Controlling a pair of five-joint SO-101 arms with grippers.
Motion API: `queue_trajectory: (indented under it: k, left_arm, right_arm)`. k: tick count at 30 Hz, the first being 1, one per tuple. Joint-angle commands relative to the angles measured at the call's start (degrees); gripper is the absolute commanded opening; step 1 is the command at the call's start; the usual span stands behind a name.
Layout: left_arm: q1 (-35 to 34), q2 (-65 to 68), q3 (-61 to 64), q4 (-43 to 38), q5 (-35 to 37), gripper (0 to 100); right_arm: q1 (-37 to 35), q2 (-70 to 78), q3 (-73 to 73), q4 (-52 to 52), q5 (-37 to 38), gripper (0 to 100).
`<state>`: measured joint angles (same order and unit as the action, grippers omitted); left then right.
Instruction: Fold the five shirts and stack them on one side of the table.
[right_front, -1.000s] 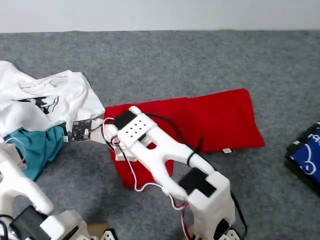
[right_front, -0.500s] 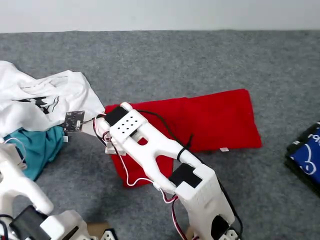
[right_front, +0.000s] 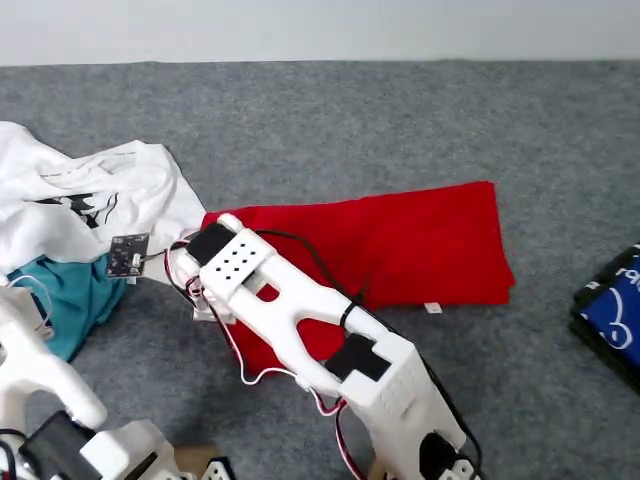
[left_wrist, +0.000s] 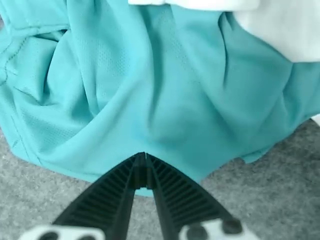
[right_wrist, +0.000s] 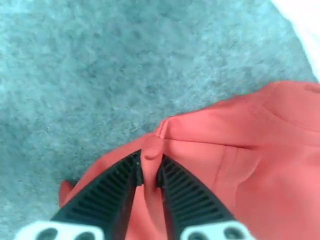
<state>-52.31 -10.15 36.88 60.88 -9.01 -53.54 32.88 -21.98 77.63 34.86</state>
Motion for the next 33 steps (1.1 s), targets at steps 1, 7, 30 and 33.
queue_trajectory:
  k: [1,7,30,33]
  left_arm:
    - [-0.09,-2.02,-0.40,-0.35,-0.44,0]
    - [-0.09,-2.02,-0.40,-0.53,-0.44,0]
    - [0.26,-2.02,-0.48,-0.62,-0.44,0]
    - [0.26,-2.02,-0.48,-0.62,-0.44,0]
  right_arm:
    - [-0.48,-0.13,-2.11,3.30,-0.44,9.7]
    - [-0.48,-1.98,-2.99,8.48,-0.26,31.5]
    - [20.00,1.80,-5.98,13.49,-0.26,8.3]
    - [20.97,4.53,-5.98,14.11,-0.26,8.0]
